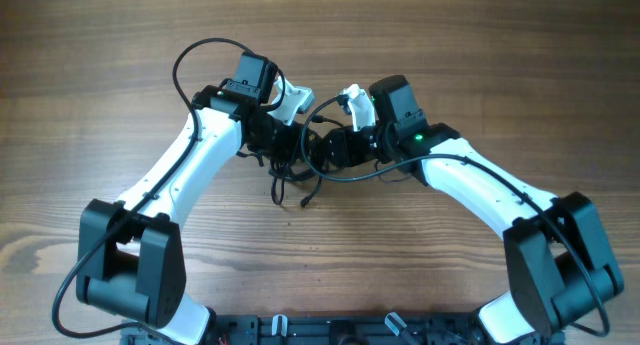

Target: Untangle cables

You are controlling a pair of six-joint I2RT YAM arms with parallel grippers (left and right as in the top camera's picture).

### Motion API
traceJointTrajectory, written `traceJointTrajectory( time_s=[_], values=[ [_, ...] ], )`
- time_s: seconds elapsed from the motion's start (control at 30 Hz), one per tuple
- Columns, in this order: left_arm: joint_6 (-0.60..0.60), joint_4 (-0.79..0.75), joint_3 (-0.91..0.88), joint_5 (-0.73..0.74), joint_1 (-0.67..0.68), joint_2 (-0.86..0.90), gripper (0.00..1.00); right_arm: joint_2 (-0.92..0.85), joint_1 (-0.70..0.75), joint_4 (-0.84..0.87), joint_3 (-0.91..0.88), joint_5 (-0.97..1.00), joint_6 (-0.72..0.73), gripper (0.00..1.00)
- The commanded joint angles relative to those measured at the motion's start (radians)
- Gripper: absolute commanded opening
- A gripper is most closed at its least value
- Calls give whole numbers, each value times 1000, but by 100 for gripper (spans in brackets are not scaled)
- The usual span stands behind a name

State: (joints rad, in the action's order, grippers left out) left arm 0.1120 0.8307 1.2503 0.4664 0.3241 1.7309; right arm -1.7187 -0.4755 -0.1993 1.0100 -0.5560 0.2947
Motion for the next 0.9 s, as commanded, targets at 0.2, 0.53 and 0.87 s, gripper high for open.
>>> traceJointTrajectory(
  time_s=[0.2,0.53,0.87],
  values=[
    [15,0,10,31,-5,7,4,-73,-3,12,16,18,49,28],
    [15,0,10,31,-5,7,4,-73,-4,6,12,18,101,21],
    [15,-1,10,31,-5,7,4,-73,-4,5,-21,8,102,22]
  ],
)
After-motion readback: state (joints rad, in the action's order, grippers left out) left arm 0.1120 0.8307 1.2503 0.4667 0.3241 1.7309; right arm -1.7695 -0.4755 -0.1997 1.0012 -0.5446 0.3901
